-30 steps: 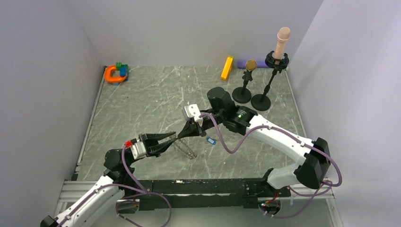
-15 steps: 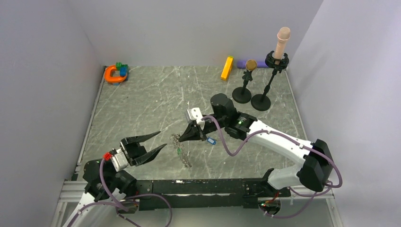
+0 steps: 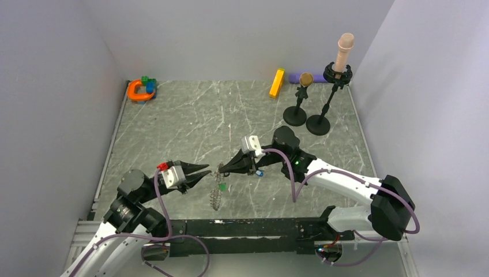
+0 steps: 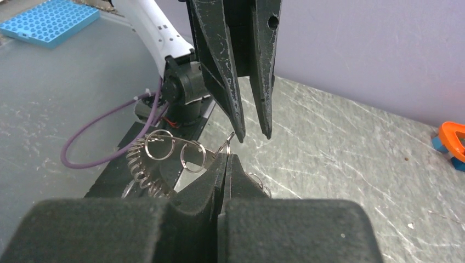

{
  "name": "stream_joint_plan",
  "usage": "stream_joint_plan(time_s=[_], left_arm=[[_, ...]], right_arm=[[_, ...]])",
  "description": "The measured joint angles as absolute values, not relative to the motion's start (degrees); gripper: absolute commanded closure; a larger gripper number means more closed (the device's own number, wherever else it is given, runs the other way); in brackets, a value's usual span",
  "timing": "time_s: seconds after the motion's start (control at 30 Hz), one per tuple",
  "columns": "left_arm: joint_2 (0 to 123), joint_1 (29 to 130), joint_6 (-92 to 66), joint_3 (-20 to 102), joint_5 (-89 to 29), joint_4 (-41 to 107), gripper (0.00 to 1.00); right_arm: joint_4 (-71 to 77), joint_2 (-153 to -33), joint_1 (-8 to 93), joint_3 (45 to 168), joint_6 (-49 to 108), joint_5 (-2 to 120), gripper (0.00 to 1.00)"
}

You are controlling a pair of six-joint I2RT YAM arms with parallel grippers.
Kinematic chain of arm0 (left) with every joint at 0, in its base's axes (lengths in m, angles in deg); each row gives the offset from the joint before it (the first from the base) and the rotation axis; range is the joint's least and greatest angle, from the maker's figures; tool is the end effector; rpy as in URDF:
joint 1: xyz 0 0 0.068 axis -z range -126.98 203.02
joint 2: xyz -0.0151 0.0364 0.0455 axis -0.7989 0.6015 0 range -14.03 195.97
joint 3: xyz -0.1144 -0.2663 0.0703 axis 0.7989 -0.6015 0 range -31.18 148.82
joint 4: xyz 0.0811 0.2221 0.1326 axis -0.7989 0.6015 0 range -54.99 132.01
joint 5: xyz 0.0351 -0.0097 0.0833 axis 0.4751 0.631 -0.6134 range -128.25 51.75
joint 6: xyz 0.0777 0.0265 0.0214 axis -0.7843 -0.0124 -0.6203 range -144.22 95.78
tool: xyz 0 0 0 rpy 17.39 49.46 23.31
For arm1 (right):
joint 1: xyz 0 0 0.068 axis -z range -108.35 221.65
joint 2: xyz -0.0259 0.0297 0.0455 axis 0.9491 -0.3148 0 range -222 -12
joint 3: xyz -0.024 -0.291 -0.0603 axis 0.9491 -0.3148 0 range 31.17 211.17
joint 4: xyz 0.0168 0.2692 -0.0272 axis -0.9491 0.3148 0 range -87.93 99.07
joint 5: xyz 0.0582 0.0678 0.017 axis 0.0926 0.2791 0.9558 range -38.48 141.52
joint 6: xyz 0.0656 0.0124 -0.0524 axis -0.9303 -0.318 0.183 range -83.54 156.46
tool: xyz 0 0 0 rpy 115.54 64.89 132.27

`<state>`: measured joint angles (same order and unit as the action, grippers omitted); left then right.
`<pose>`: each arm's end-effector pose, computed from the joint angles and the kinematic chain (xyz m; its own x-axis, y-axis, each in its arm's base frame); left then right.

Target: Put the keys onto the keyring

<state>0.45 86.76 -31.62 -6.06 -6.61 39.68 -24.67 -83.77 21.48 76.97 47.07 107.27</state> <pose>0.0744 -0.0966 0.3065 0.2027 -0.0035 -0.9792 0.8879 0.4223 0.1823 0.1455 0.2706 0.3327 0.1854 0.0606 -0.9808 -0.9436 -0.2676 -0.1950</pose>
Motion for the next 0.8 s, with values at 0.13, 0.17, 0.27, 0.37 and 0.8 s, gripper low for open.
stream_joint_plan(time_s=[0.13,0.17,0.27,0.37,0.8], left_arm=[[2.3,86.8,-33.6,-5.0,-6.4,41.0,0.77],[2.5,86.8,-33.9,-5.0,-6.4,41.4,0.77],[3.0,86.8,-34.5,-5.0,-5.8,42.2,0.77],[3.5,86.8,-34.6,-5.2,-4.1,41.5,0.74],[2.9,86.8,-31.6,-8.8,0.6,28.1,0.75]], right_arm=[[-28.9,-83.6,21.5,75.5,45.5,107.0,1.00],[-29.6,-83.5,21.5,75.4,45.3,107.0,1.00],[-31.8,-83.0,21.5,75.3,44.9,107.0,1.00],[-33.0,-82.6,21.5,74.9,44.7,106.9,1.00],[-33.6,-82.4,21.5,74.4,44.4,106.0,1.00]])
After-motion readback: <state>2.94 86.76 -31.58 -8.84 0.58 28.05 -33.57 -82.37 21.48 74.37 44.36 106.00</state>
